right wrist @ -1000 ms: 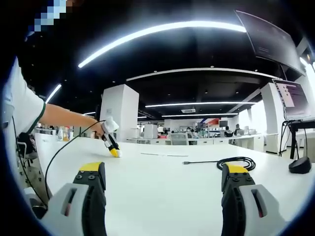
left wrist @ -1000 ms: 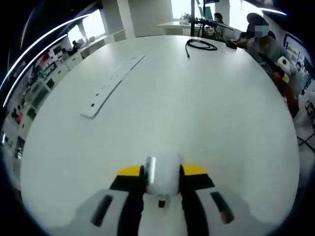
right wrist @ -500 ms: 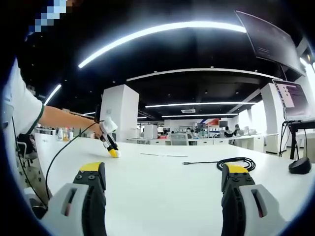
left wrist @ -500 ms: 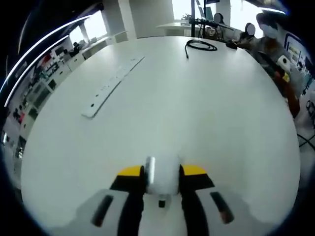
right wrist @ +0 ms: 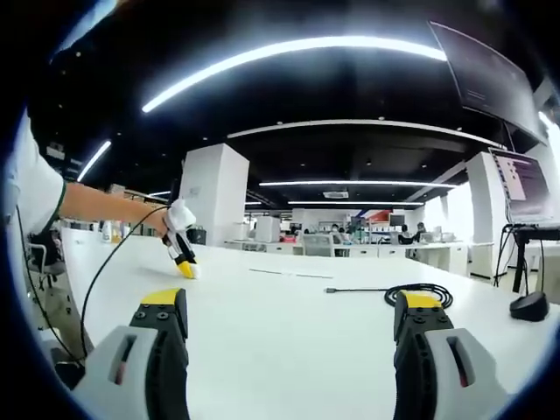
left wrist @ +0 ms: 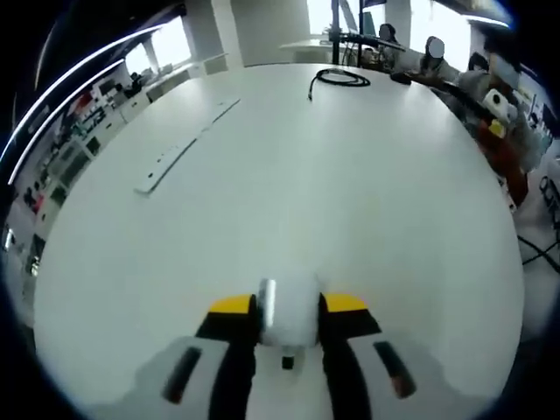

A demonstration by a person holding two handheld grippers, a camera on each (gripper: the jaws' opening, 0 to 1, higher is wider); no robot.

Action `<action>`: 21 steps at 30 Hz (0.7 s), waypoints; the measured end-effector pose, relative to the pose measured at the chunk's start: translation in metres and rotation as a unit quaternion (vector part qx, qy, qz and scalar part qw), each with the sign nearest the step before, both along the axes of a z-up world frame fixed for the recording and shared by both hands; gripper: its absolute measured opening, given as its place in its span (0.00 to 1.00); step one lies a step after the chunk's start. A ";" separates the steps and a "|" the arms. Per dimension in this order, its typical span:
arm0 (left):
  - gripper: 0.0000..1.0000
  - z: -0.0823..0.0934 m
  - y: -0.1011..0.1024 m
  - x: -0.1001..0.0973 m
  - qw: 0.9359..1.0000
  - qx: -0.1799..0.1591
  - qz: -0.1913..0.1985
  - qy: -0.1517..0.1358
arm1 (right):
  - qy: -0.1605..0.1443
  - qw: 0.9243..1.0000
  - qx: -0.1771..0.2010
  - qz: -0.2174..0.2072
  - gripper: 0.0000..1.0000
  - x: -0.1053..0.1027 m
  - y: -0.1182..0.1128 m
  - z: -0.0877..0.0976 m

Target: Plug the desk Type‑C cable into the charger adapter.

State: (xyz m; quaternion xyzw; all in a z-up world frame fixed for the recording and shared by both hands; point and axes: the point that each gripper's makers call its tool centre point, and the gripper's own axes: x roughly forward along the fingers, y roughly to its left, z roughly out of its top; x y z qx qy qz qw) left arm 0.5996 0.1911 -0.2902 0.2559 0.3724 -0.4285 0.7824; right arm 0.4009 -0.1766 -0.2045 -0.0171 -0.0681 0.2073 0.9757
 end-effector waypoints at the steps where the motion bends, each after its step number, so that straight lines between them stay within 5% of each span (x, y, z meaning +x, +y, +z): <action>1: 0.26 0.000 0.000 -0.003 1.000 -0.002 0.001 0.001 | -0.001 1.000 -0.001 0.000 1.00 0.000 0.000 0.001; 13: 0.26 0.001 -0.010 -0.080 1.000 -0.020 -0.008 -0.008 | 0.002 1.000 -0.009 0.022 1.00 -0.003 0.024 0.001; 21: 0.26 0.002 -0.013 -0.115 0.999 -0.036 -0.007 -0.009 | 0.001 0.999 -0.010 0.041 1.00 -0.008 0.040 0.003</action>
